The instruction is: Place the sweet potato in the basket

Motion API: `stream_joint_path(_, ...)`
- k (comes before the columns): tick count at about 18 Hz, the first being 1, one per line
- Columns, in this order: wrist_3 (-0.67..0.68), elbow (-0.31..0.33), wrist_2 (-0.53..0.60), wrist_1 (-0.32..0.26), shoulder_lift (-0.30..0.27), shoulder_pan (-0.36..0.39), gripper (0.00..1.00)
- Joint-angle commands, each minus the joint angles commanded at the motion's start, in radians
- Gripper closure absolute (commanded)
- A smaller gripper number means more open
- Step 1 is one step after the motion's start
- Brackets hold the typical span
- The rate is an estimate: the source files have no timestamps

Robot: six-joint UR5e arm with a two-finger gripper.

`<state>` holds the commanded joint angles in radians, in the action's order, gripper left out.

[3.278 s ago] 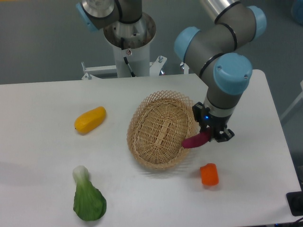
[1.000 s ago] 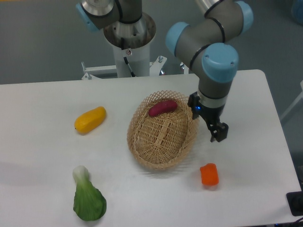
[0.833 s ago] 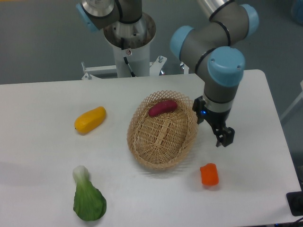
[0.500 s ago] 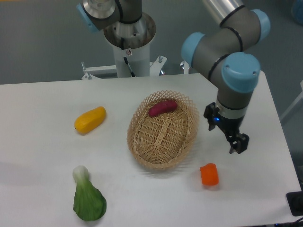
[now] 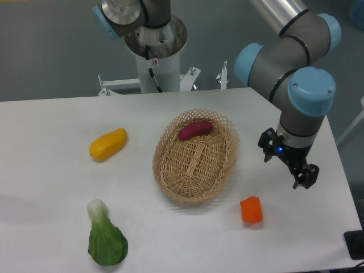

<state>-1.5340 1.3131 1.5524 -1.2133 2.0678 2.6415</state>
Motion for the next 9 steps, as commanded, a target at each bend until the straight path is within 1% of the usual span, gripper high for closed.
stream_joint_path(2, 0.0, -0.003, -0.003, -0.011, 0.0, 0.0, 0.0)
stream_joint_path(9, 0.015, 0.002, -0.003, -0.011, 0.0, 0.0, 0.0)
